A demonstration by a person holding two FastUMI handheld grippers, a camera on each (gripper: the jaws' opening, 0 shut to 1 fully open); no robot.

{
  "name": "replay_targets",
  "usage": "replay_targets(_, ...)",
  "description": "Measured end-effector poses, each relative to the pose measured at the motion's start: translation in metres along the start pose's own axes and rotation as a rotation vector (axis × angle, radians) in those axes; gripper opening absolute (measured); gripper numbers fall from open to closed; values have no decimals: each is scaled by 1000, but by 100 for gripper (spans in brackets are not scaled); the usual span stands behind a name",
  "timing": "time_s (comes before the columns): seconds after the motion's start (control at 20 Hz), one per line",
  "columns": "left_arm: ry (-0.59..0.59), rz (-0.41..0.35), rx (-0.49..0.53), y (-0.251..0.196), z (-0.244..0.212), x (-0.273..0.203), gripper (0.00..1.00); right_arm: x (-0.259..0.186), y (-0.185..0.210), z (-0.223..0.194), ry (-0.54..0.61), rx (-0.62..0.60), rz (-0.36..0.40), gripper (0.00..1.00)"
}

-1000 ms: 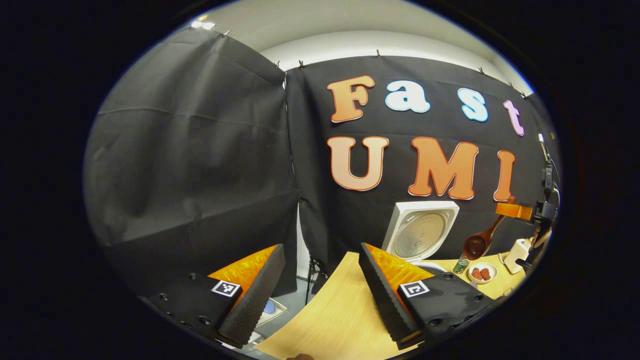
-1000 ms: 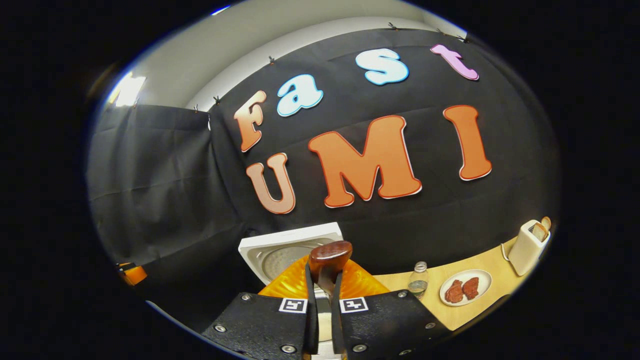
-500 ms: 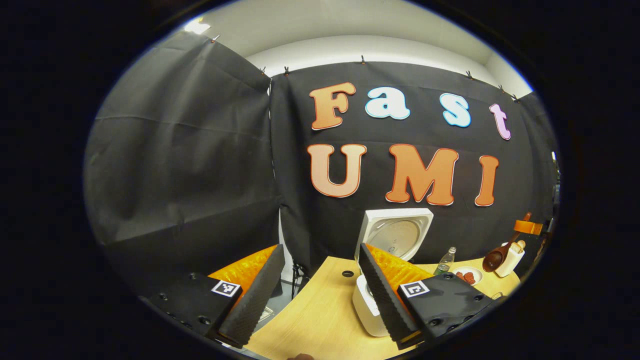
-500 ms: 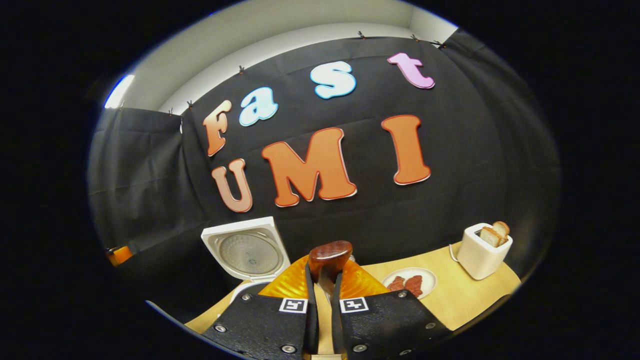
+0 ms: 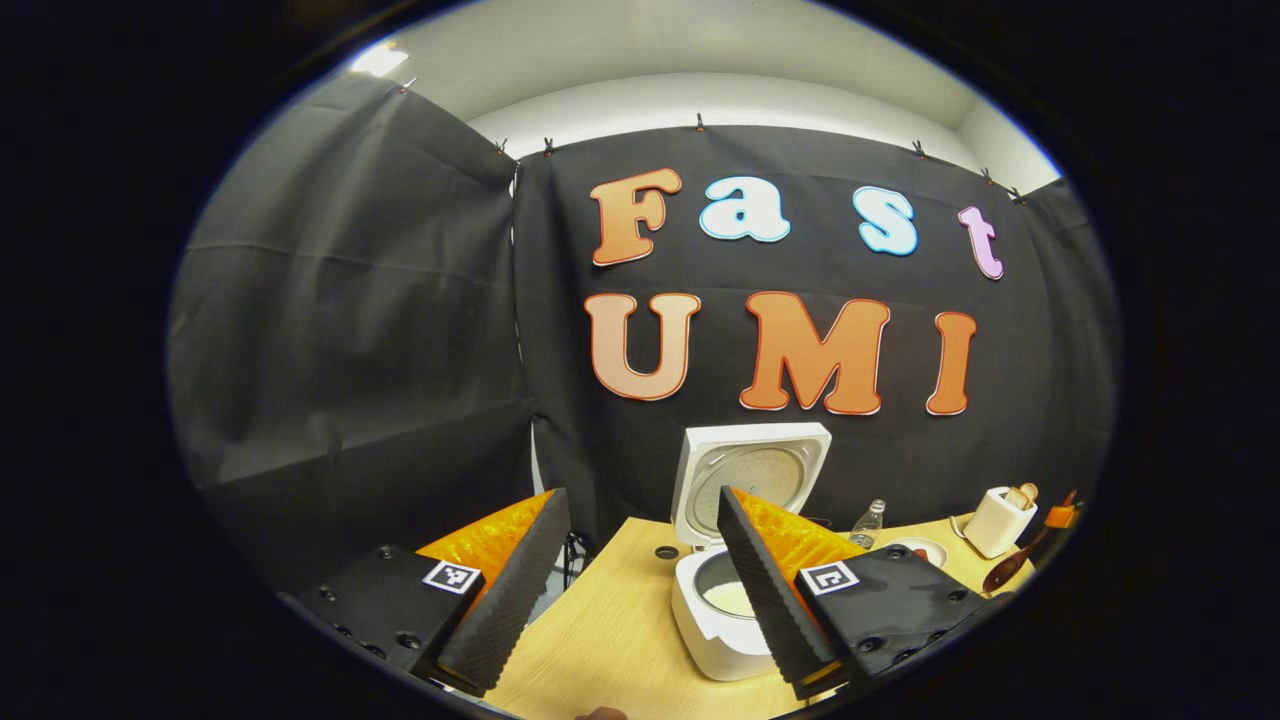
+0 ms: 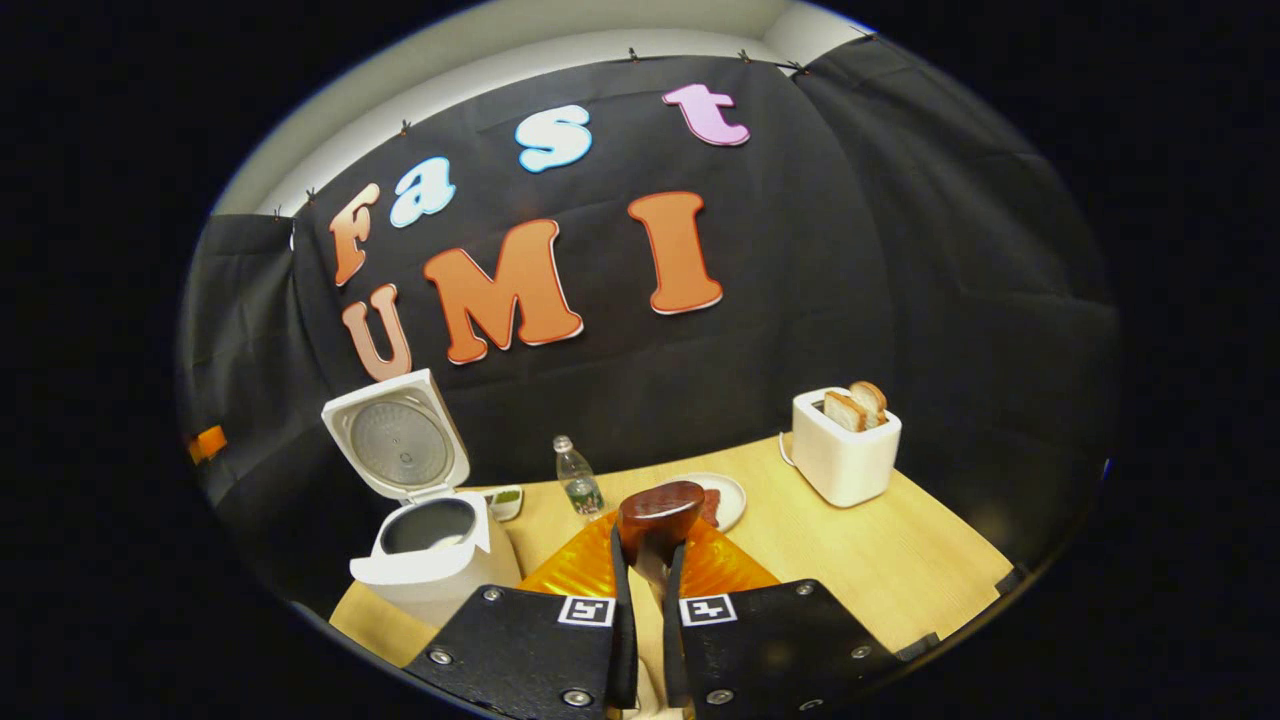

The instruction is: Close the left gripper, press the button to open the rice cooker; take a wooden spoon from the chopstick holder with the right hand, scoop a spoonful of rice and pour it into the rice cooker, then put the wooden spoon back into the chopstick holder.

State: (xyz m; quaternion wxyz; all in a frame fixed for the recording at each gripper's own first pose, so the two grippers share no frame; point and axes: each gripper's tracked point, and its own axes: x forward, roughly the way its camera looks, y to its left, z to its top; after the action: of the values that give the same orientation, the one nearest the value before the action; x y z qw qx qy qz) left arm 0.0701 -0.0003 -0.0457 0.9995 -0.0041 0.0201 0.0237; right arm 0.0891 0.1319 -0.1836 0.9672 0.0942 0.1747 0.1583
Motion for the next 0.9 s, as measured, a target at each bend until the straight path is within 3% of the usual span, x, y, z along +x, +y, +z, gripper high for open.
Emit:
replay_targets(0.25,10,-18,19,-17,-3,3,100,2,-34,-52,60,12,-64,10)
replay_targets(0.55,35,-4,25,-28,-12,7,100,25,-41,-107,154,110,-42,11)
replay_targets(0.9,19,-9,-5,-45,-3,21,100,28,-50,-114,134,121,-12,24)
